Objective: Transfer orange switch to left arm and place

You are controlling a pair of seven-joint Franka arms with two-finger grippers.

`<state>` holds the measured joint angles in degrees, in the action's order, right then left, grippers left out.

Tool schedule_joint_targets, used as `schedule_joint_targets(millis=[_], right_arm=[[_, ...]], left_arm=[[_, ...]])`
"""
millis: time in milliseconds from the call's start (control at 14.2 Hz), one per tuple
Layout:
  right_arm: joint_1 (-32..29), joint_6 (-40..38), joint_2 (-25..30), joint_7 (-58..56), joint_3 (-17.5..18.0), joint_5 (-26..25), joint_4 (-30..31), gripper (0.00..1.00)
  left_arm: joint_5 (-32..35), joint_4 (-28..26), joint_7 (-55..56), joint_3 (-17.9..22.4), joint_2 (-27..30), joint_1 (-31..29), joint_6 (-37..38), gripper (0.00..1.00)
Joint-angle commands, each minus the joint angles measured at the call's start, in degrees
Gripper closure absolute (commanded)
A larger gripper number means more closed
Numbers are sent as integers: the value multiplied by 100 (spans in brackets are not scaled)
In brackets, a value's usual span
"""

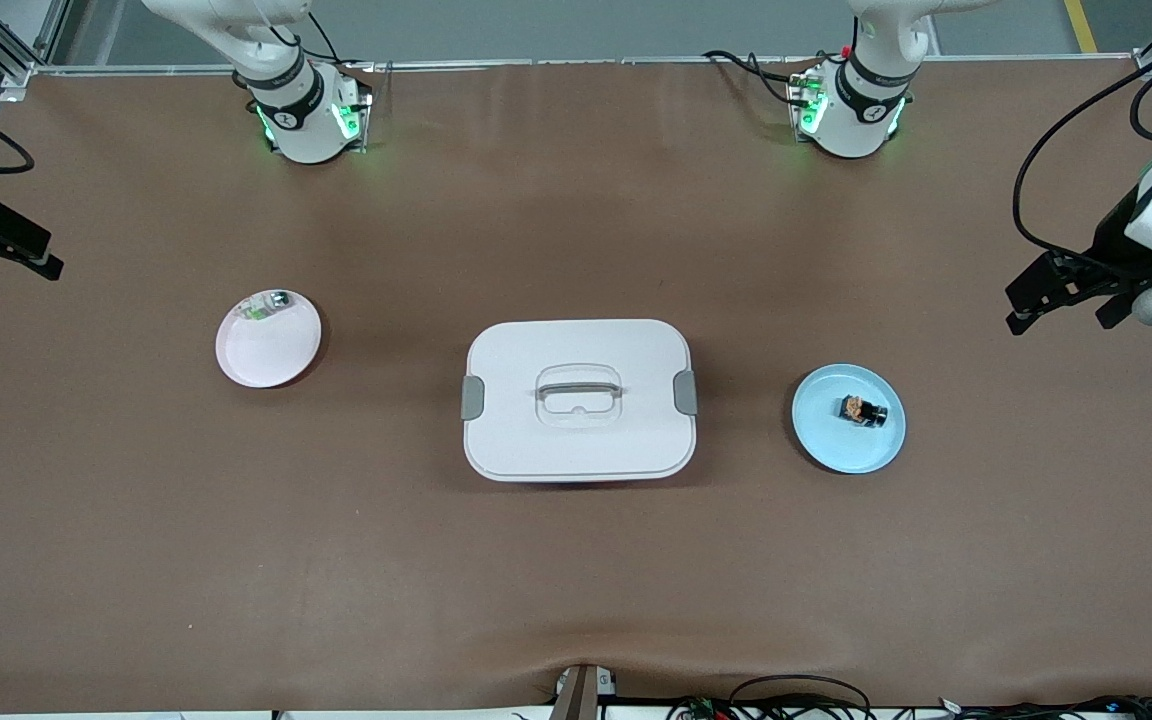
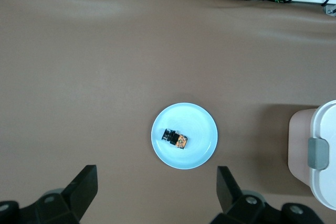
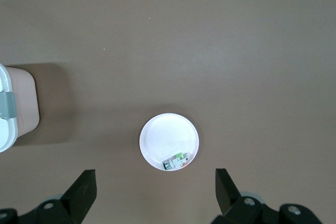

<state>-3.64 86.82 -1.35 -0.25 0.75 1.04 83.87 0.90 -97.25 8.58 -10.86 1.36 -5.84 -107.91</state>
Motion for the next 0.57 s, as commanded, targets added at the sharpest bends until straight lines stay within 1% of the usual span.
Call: schedule_joint_targets(millis=[0, 71, 141, 283, 353, 495], right_arm=[[-66, 54, 118, 77, 39, 28, 121, 0], [-66, 54, 127, 77, 39, 28, 121, 0], [-66, 54, 118, 77, 39, 28, 121, 0], [-66, 54, 118, 77, 39, 28, 112, 0], [-66, 54, 118, 77, 39, 28, 112, 0], [-75, 37, 118, 86, 39, 37, 121, 0]], left_arm=[[-99, -5, -137, 442, 48, 449, 78, 0], [-99, 4, -137, 645, 48, 660, 95, 0], [-99, 4, -137, 725, 48, 715, 104, 0], [-99, 4, -129, 752, 66, 785, 121, 0], [-90, 22, -137, 900, 66, 899, 235, 0], [-90, 171, -155, 1339, 66, 1276, 603, 0]])
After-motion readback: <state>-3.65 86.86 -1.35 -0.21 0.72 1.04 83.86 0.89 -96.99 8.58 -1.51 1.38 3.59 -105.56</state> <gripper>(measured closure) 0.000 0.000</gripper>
